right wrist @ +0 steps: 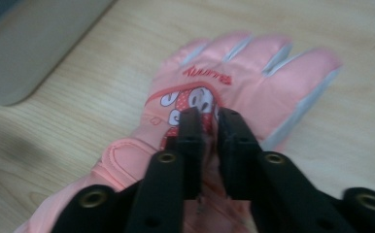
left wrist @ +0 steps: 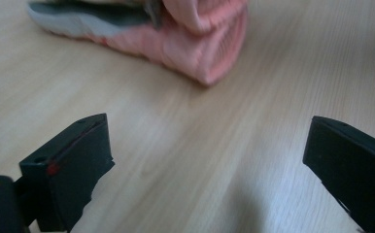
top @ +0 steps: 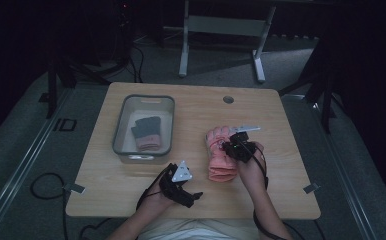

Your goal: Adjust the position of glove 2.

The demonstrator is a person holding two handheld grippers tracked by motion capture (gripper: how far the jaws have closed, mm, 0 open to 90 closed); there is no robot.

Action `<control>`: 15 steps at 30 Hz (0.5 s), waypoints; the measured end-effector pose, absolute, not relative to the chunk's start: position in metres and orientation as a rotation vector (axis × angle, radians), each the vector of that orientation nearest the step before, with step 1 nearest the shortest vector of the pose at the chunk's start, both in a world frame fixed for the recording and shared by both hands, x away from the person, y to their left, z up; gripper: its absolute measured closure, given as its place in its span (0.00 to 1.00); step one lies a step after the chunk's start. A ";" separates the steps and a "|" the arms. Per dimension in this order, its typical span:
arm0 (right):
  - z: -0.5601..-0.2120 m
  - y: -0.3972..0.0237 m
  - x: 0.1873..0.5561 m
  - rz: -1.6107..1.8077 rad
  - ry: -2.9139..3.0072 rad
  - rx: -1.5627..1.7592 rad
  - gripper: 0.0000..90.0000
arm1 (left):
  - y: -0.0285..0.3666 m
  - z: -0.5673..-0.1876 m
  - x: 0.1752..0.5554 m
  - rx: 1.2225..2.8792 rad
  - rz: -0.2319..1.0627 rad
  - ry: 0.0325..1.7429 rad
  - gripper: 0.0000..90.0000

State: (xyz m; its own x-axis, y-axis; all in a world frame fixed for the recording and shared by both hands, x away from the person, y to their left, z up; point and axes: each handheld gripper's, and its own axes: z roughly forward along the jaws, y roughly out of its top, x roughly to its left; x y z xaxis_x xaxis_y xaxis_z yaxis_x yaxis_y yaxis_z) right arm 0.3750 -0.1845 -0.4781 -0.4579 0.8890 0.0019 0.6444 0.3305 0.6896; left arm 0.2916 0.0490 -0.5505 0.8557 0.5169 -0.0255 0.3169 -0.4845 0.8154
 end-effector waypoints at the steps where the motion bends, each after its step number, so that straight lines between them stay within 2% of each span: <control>1: -0.474 -0.187 0.374 0.901 2.215 1.348 0.83 | 0.049 -0.546 0.293 2.100 0.269 0.613 0.04; 8: -0.445 -0.213 0.379 0.969 2.165 1.268 0.78 | 0.046 -0.498 0.311 2.061 0.285 0.611 0.06; 15: -0.444 -0.214 0.388 1.005 2.186 1.259 0.74 | 0.036 -0.464 0.347 1.974 0.317 0.672 0.06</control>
